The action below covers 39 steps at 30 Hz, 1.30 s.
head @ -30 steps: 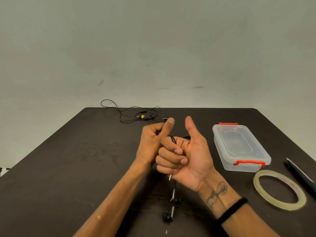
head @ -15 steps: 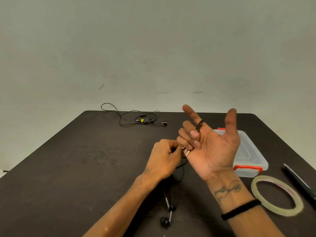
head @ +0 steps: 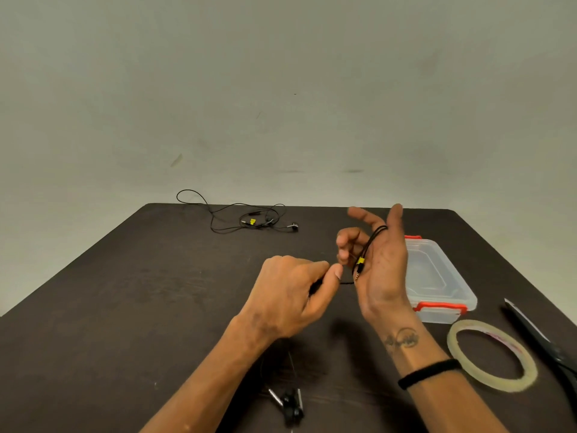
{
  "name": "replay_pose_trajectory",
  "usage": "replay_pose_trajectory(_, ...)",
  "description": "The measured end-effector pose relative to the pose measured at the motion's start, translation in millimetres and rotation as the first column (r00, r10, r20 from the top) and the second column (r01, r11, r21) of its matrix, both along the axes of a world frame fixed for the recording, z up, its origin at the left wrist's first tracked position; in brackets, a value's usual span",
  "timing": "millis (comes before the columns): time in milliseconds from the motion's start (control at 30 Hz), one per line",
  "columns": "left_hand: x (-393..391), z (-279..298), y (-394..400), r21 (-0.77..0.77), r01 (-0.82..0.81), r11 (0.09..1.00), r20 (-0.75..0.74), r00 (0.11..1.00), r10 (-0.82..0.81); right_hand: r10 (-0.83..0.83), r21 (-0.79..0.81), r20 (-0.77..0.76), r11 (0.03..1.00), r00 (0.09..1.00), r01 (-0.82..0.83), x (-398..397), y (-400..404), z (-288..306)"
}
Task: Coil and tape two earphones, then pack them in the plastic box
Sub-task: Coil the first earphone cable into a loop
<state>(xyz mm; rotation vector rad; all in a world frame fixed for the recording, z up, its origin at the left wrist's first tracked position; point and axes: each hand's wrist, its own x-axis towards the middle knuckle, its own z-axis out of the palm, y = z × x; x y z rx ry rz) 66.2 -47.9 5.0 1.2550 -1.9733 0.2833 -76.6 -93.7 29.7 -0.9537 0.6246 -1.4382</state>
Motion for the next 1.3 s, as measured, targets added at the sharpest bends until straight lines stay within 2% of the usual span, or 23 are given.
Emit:
replay_pose_trajectory(200,11.1,8.0,-2.6,-0.163,-0.034,0.986,-0.149,0.989,0.009,0.067,-0.080,-0.269,0.993,0.961,-0.092,14.0,4.9,-11.7)
replay_pose_trajectory(367,19.8,10.5,-5.3,-0.220,-0.059,0.974,-0.266,0.964,-0.002,0.247,-0.093,-0.356,0.950,0.901,-0.297,26.0,11.2,-19.2)
replay_pose_trajectory(500,23.4,15.5,-4.8,-0.251,-0.074,0.965,-0.300,0.954,-0.005,0.385,-0.028,-0.455,0.895,0.803,-0.445,30.8,12.1,-27.3)
replay_pose_trajectory(700,29.0,20.7,-5.1,-0.268,-0.092,0.959,-0.321,0.947,0.001,0.588,0.117,-0.510,0.771,0.628,-0.626,29.8,19.9,-23.9)
replay_pose_trajectory(800,31.1,22.4,-5.2,-0.238,-0.098,0.966,-0.383,0.924,-0.001,0.705,0.206,-0.452,0.678,0.546,-0.706,29.5,22.5,-22.5)
replay_pose_trajectory(900,32.7,23.6,-6.2,-0.155,-0.077,0.985,-0.490,0.872,-0.009,0.830,0.272,-0.354,0.533,0.432,-0.801,26.9,21.7,-19.3)
replay_pose_trajectory(967,31.9,21.3,-7.9,-0.097,-0.074,0.993,-0.570,0.822,0.006,0.896,0.262,-0.239,0.431,0.374,-0.863,24.9,21.3,-16.5)
replay_pose_trajectory(1067,29.2,18.7,-10.4,-0.020,-0.065,0.998,-0.646,0.762,0.037,0.944,0.146,-0.027,0.328,0.328,-0.933,22.8,22.0,-11.6)
replay_pose_trajectory(1167,21.4,18.2,-7.7,0.069,-0.047,0.997,-0.649,0.757,0.080,0.943,0.005,0.141,0.304,0.301,-0.953,18.4,21.2,-5.8)
replay_pose_trajectory(1233,13.7,13.5,-7.4,0.167,0.089,0.982,-0.694,0.718,0.053,0.928,-0.079,0.218,0.326,0.303,-0.942,15.8,19.6,-3.8)
replay_pose_trajectory(1300,3.1,7.4,-6.2,0.264,0.160,0.951,-0.668,0.741,0.061,0.899,-0.154,0.306,0.373,0.315,-0.915,12.2,16.5,-2.8)
